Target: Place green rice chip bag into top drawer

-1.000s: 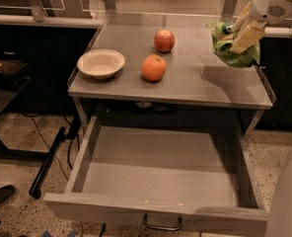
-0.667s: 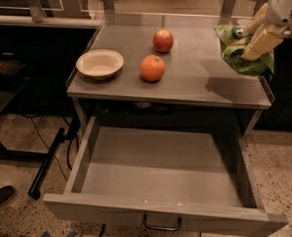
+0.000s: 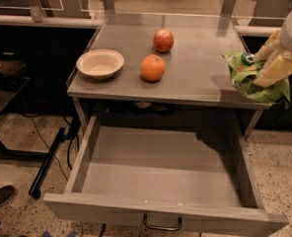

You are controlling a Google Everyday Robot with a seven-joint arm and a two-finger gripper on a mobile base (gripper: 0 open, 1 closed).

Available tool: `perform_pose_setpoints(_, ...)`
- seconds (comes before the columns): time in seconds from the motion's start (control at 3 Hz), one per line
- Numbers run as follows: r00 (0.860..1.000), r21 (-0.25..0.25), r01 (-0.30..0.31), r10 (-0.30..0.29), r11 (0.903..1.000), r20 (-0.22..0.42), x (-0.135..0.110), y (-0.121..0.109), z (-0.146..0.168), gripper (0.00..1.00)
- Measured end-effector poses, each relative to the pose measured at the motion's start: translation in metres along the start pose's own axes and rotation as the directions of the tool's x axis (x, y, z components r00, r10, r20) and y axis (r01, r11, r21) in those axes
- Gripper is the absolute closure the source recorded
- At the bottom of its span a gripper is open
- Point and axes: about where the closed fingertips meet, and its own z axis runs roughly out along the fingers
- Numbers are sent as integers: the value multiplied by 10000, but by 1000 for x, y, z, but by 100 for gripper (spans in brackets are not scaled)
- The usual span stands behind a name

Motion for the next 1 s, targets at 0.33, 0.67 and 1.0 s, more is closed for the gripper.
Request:
perform_pose_setpoints(0.33,9986,211,63,-74,9998,518,-15,9,-19,100)
perform_pose_setpoints(0.67,9957,28,113,-115,9999,918,-24,47,-29,100)
perform_pose_setpoints(1.0,9914,-967,487,-363,9941,1259,-43,100,-23,100)
